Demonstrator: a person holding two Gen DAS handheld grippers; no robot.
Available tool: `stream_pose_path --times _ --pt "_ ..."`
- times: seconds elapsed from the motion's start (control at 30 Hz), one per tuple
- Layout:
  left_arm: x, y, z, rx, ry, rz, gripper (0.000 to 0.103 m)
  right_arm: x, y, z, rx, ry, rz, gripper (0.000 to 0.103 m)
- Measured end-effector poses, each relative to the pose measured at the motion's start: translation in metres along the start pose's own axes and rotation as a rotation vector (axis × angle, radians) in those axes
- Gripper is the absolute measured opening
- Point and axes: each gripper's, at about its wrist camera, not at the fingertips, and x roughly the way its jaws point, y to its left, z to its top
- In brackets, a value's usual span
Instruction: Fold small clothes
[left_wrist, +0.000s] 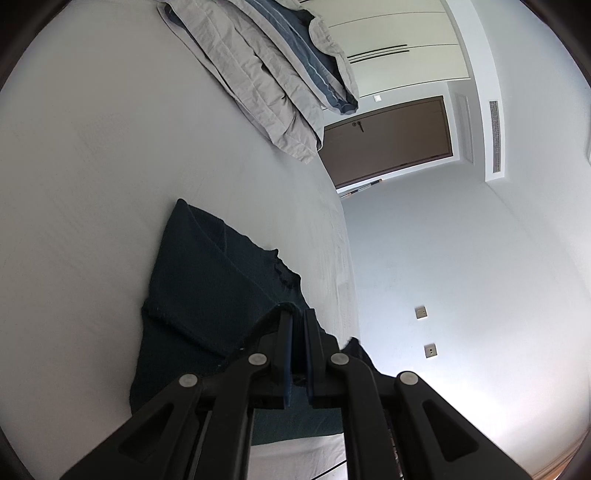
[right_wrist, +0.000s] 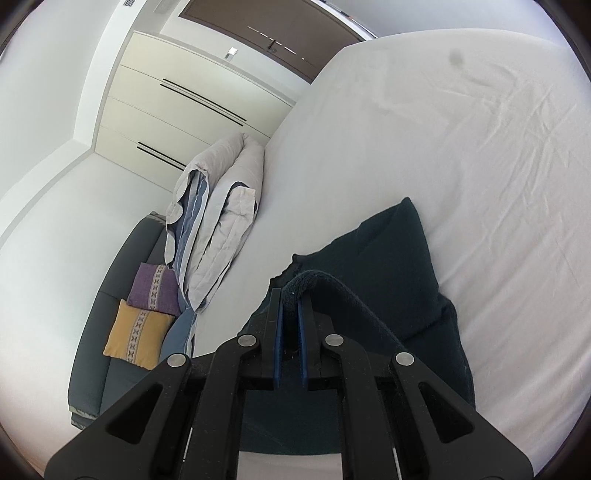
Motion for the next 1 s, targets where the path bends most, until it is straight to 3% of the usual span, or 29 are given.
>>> stream_pose_path --times 0.5,0.77,0.83,0.9,0.97,1.0 --pt "0.094 0.027 0.080 -0.029 0.006 0.141 0.005 0.151 -0.025 0.071 0.005 0.003 -0.162 0.006" --pt "0.147 0.059 0.102 -0.019 0.033 0.289 0.007 0.227 -0.056 0.088 -0.008 0.059 -0.304 0.010" --pt "0.151 0.070 0.102 -0.042 0.038 0.319 0.020 0.241 -0.067 0.089 -0.010 0.064 -0.347 0.013" --pt "0.148 0.076 0.103 -0.059 0.032 0.333 0.050 0.243 -0.069 0.088 -0.017 0.046 -0.346 0.017" --pt "0.137 0.073 0.101 -0.043 0.015 0.323 0.055 0.238 -0.065 0.087 -0.035 0.019 -0.349 0.032" --pt "0.131 0.070 0.100 -0.030 0.008 0.327 0.058 0.235 -0.063 0.087 -0.040 -0.002 -0.367 0.053"
